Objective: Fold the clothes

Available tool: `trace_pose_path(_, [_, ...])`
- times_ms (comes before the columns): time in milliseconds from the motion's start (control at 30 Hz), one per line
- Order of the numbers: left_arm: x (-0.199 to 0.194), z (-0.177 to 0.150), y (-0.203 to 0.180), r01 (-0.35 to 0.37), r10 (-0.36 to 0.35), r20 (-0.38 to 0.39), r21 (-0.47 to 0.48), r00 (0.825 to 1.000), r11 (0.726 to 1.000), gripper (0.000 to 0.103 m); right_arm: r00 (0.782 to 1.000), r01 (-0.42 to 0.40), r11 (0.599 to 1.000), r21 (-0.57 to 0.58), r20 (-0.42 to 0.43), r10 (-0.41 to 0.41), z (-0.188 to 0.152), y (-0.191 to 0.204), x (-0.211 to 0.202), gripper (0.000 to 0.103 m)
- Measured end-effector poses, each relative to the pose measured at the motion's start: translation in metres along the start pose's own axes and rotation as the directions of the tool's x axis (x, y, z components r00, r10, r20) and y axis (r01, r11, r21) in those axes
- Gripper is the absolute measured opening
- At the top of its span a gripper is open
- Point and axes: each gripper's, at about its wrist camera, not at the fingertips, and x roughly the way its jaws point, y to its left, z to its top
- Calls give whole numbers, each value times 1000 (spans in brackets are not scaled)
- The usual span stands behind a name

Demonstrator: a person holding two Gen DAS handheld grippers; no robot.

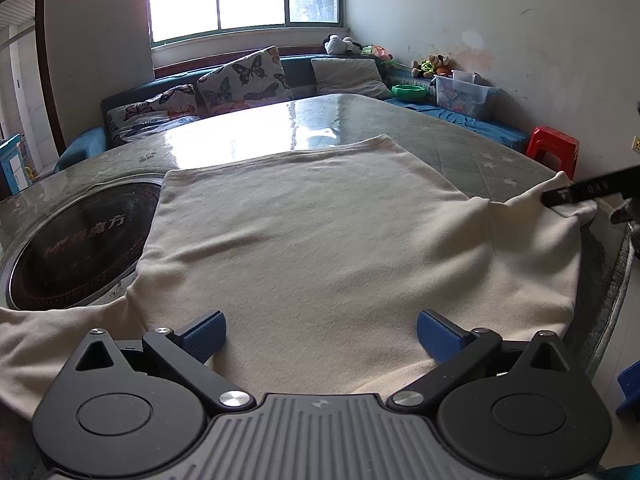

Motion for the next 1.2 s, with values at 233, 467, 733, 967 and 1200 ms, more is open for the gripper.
trace_pose_path(233, [0, 0, 0, 0, 0, -2, 1, 1000, 1000, 103, 1000, 7, 999, 44, -7, -7, 13, -18, 13, 97])
trace_pose_path(467, [-4, 6, -3, -8, 8, 2, 12, 1000, 1000, 103, 998, -46, 999, 7, 44, 46, 17, -18, -4, 94])
trace_pose_path(733, [-17, 31, -36, 103, -109, 64, 96, 992, 990, 103, 989, -147, 986, -83, 11, 148, 11, 1, -3, 94])
trace_pose_path(967, [1, 31, -73, 190, -193, 0, 176, 981, 966, 103, 988, -154, 983, -95, -11, 154, 9, 6, 11, 97])
trace_pose_path(1200, [16, 25, -83, 216, -209, -56, 205, 976, 955, 103, 990, -139, 984, -108, -8, 139, 16, 6, 20, 98])
